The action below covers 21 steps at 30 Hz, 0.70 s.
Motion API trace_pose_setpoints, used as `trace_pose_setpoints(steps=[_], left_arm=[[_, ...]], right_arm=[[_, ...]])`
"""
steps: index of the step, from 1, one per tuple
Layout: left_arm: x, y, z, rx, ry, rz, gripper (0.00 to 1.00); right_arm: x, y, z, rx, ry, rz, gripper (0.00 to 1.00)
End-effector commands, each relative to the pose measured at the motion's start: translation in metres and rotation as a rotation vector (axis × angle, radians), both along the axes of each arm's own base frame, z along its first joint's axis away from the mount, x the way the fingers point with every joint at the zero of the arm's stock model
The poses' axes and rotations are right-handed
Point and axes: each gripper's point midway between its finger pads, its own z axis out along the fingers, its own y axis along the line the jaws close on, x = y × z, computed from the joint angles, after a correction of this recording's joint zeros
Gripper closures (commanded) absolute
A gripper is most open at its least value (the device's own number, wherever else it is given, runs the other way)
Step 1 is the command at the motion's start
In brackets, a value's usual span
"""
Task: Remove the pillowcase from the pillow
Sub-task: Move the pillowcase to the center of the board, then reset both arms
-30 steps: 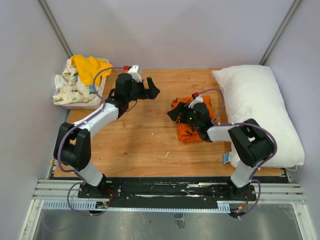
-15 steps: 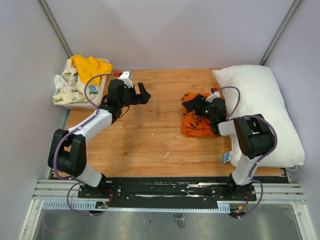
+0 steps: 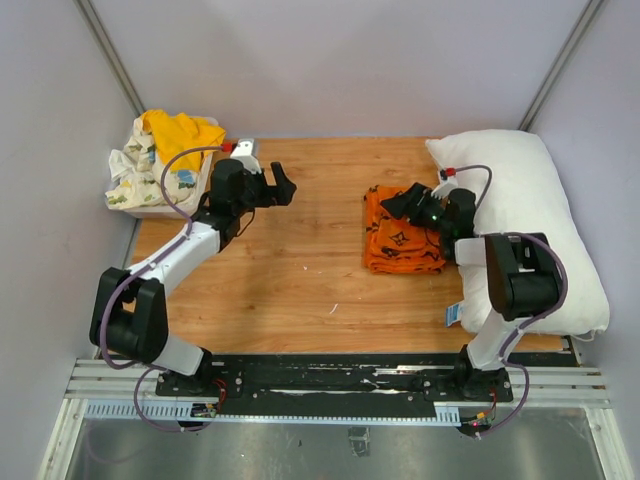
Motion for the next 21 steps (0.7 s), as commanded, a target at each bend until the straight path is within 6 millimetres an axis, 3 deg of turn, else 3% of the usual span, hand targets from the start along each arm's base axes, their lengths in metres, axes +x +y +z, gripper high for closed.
trace_pose_setpoints(steps=[1, 8, 11, 13, 17, 21], left_arm=[[0.001, 0.012, 0.026, 0.015, -0.082, 0.04, 0.01], [-0.006, 0.02, 0.059, -0.015, -0.146, 0.078, 0.01], [-0.014, 0.027, 0.075, -0.02, -0.181, 0.105, 0.01], [-0.021, 0.038, 0.08, 0.009, -0.178, 0.135, 0.01], [-0.033, 0.081, 0.086, 0.01, -0.144, 0.276, 0.01], [-0.046, 0.097, 0.091, -0.046, -0.152, 0.284, 0.01]], right_arm=[[-0.001, -0.006, 0.029, 0.006, -0.018, 0.012, 0.1], [-0.005, -0.002, 0.13, -0.065, -0.095, 0.016, 0.03], [-0.005, -0.011, 0.168, -0.141, -0.107, -0.037, 0.01], [-0.013, -0.021, 0.174, -0.22, -0.078, -0.067, 0.02], [-0.03, -0.041, 0.169, -0.311, -0.075, -0.15, 0.01], [-0.039, -0.059, 0.17, -0.378, -0.105, -0.233, 0.02]])
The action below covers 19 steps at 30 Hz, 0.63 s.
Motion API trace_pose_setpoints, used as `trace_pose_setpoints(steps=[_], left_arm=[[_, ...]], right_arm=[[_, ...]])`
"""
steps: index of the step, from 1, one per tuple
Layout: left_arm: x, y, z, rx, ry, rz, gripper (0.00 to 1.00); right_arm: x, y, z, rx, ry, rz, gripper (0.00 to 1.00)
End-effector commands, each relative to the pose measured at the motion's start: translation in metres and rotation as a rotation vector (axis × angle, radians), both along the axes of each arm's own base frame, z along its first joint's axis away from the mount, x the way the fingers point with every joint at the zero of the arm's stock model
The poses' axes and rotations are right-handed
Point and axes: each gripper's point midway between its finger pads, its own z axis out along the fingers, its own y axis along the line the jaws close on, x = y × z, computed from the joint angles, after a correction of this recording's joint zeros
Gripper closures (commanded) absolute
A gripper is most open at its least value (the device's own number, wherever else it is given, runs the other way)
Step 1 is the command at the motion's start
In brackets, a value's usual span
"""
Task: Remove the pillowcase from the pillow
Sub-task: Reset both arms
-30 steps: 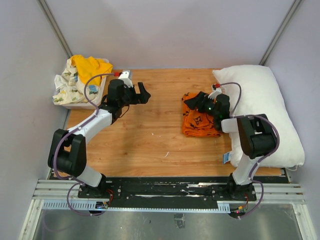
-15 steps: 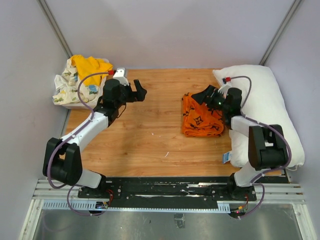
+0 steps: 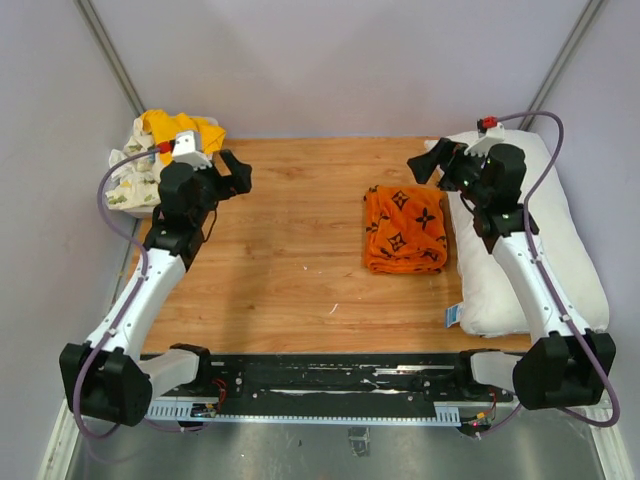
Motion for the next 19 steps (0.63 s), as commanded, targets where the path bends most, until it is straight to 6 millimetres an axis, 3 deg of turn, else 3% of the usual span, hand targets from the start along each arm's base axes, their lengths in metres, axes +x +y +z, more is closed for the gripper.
trace_pose_setpoints(steps=[1, 5, 19], left_arm=[[-0.017, 0.021, -0.007, -0.04, 0.026, 0.047, 0.01], [-0.021, 0.011, -0.009, -0.052, 0.027, -0.009, 0.01], [-0.018, 0.011, -0.014, -0.042, 0.013, -0.014, 0.01]], right_arm=[[-0.009, -0.023, -0.036, -0.134, 0.099, -0.11, 0.02], [-0.008, -0.017, -0.047, -0.148, 0.14, -0.084, 0.01], [-0.009, -0.007, -0.055, -0.14, 0.101, -0.017, 0.02]])
